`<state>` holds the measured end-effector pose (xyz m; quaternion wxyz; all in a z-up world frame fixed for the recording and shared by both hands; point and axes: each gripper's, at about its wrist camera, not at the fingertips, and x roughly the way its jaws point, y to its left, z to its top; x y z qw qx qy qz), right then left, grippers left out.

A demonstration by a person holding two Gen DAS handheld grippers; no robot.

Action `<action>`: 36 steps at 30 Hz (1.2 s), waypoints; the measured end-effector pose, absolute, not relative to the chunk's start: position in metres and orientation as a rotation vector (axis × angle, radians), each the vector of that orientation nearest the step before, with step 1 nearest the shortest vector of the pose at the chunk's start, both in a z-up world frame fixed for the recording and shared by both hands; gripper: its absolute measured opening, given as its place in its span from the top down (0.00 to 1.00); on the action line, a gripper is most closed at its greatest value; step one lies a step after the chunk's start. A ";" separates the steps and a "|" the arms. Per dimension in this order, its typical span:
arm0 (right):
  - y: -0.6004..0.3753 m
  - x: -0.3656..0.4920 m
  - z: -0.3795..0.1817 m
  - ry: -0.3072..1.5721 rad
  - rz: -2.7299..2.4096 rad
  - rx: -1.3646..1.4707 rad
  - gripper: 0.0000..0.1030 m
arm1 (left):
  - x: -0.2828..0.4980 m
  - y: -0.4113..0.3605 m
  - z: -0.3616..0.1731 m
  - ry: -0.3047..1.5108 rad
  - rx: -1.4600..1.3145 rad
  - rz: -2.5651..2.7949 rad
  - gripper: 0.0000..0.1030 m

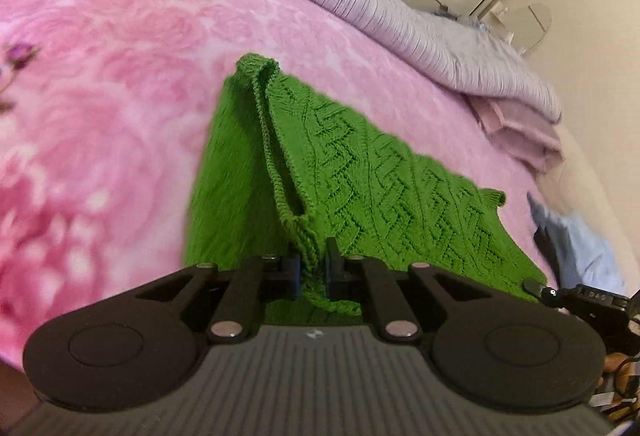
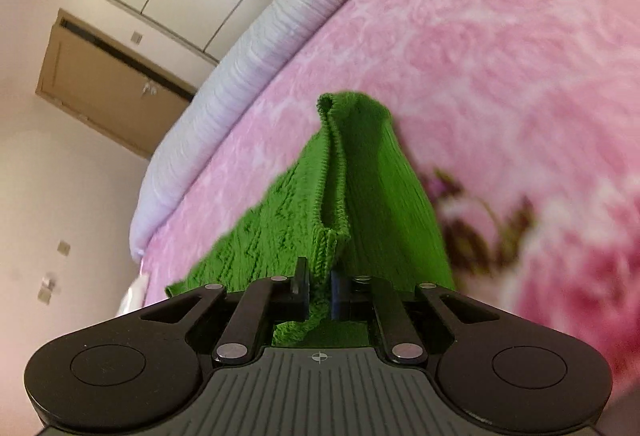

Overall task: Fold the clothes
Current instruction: 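Lift the hem with both grippers and fold it over toward the neckline, then open both grippers and withdraw from the folded vest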

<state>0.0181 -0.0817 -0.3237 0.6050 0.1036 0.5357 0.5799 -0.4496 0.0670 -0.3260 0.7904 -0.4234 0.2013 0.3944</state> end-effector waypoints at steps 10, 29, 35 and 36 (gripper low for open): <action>-0.123 -0.006 -0.321 1.208 1.314 0.154 0.92 | -0.450 0.025 -0.326 0.520 -0.823 0.898 0.92; -0.091 -0.089 -0.282 0.764 1.202 -0.390 0.74 | -0.390 -0.004 -0.273 0.845 -0.320 1.186 0.72; -0.085 -0.088 -0.276 0.742 1.192 -0.389 0.73 | -0.388 0.000 -0.271 0.838 -0.322 1.184 0.72; -0.085 -0.088 -0.275 0.737 1.191 -0.389 0.73 | -0.388 0.001 -0.271 0.837 -0.323 1.183 0.72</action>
